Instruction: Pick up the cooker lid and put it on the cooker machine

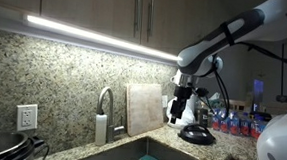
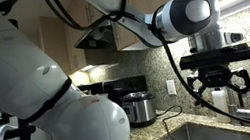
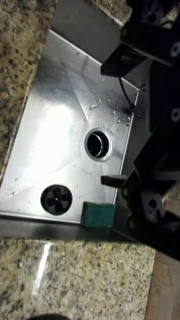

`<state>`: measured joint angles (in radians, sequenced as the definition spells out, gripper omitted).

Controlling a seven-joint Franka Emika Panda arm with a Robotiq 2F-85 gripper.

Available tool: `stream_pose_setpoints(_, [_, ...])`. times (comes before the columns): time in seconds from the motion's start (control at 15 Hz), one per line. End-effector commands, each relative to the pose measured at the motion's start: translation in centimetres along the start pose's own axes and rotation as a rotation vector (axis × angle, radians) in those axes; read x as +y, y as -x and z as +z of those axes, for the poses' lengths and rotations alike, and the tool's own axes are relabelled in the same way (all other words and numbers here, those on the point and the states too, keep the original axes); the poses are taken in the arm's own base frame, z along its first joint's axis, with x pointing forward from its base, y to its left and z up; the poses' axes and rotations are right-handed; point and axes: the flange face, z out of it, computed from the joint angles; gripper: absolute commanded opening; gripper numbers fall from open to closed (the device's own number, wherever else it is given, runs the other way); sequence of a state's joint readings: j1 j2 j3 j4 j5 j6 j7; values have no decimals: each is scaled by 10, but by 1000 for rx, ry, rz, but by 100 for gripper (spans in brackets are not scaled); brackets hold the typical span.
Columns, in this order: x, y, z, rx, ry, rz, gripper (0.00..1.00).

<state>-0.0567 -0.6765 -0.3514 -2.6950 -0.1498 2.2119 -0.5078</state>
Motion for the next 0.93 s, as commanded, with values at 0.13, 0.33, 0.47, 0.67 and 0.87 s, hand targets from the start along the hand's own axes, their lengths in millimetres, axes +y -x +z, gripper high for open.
stream_pose_setpoints(0.13, [63,-32,31,-158,224,-77,100])
stream_pose_setpoints(0.33, [95,-39,55,-84,380,-105,100])
stream_pose_setpoints(0.47, [118,-39,67,6,459,-65,100])
stream_pose_setpoints(0.67, [160,-30,76,115,551,23,100])
stream_pose_setpoints(0.87, [217,-4,46,101,679,138,100])
